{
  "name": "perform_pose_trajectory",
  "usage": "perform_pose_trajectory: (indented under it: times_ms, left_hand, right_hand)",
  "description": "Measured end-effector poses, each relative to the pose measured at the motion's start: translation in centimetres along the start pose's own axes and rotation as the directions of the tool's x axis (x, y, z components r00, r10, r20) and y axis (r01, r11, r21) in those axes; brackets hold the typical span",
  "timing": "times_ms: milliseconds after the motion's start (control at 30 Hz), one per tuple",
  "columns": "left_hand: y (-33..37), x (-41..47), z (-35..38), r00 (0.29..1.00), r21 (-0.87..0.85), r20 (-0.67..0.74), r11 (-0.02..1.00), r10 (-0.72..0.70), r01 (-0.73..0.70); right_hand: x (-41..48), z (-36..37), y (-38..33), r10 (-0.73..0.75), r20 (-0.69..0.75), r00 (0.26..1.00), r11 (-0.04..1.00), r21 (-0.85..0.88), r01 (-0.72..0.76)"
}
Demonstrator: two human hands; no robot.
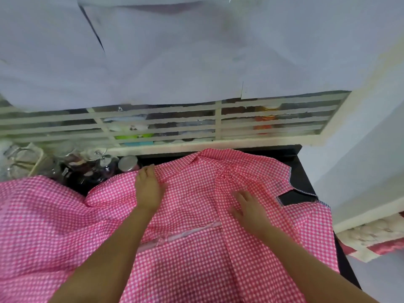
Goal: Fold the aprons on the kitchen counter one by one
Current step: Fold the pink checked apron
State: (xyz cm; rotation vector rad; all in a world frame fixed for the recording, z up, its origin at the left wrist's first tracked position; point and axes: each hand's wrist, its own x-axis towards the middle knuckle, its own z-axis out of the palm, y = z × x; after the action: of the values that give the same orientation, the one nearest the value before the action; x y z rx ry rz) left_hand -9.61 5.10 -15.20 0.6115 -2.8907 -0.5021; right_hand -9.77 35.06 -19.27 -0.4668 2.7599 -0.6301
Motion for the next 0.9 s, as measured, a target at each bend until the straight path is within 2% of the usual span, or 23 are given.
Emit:
perform_pose_trajectory:
  times_ms: [67, 200, 333, 433, 533, 567, 600, 667, 733, 767, 833, 900]
  left_hand:
    - [-1.5, 0.9, 0.1, 0.997, 0.144, 0.054, 0.987, 0.058, -0.065]
    - [-3.2, 2.1, -0.8, 0.985, 0.342, 0.113, 0.926, 0.130, -0.161]
    - [-1.8, 3.1, -4.1, 0.980, 0.294, 0.187, 0.948, 0.065, -0.120]
    - [2.2, 3.9, -8.0, 0.935, 0.271, 0.347, 0.947, 0.069, -0.170]
    - [6.3, 3.7, -10.8, 0.803, 0.135, 0.589, 0.970, 0.085, -0.202]
    - [7.5, 3.6, -11.6, 0.765, 0.050, 0.627, 0.973, 0.146, -0.227]
    - [8.6, 3.7, -12.6, 0.755, -0.045, 0.620, 0.971, 0.211, -0.234]
    - [11.3, 4.1, -15.0, 0.820, -0.203, 0.500, 0.958, 0.278, -0.201]
    - [13.7, 4.8, -16.9, 0.880, -0.299, 0.393, 0.942, 0.268, -0.153]
    - [14.8, 5.0, -17.4, 0.887, -0.355, 0.384, 0.928, 0.257, -0.115]
    - [16.9, 4.4, -18.1, 0.858, -0.524, 0.444, 0.851, 0.258, 0.015]
    - [18.8, 3.1, -18.1, 0.781, -0.709, 0.539, 0.670, 0.314, 0.220]
  right_hand:
    - [0.0, 0.6, 0.3, -0.017, 0.036, 0.999, 0.996, -0.087, 0.020]
    - [0.3, 0.7, 0.5, -0.028, 0.050, 0.998, 0.995, -0.098, 0.033]
    - [0.7, 0.4, 0.4, -0.003, 0.112, 0.994, 0.996, -0.092, 0.013]
    - [1.1, 0.0, 0.3, 0.025, 0.108, 0.994, 0.994, -0.105, -0.014]
    - [1.3, -0.6, -0.5, 0.059, 0.018, 0.998, 0.993, -0.103, -0.056]
    - [1.3, -0.6, -0.8, 0.064, 0.012, 0.998, 0.994, -0.086, -0.063]
    - [1.2, -0.7, -1.0, 0.076, 0.038, 0.996, 0.996, -0.059, -0.074]
    - [1.0, -0.6, -1.1, 0.102, 0.149, 0.984, 0.995, -0.015, -0.101]
    - [0.4, -0.7, -0.7, 0.100, 0.254, 0.962, 0.995, -0.037, -0.093]
    - [0.1, -1.1, -0.6, 0.076, 0.260, 0.963, 0.997, -0.001, -0.079]
    - [-0.3, -1.9, -0.6, 0.025, 0.182, 0.983, 0.971, 0.231, -0.068]
    - [-0.7, -3.3, -0.8, 0.095, 0.138, 0.986, 0.839, 0.522, -0.154]
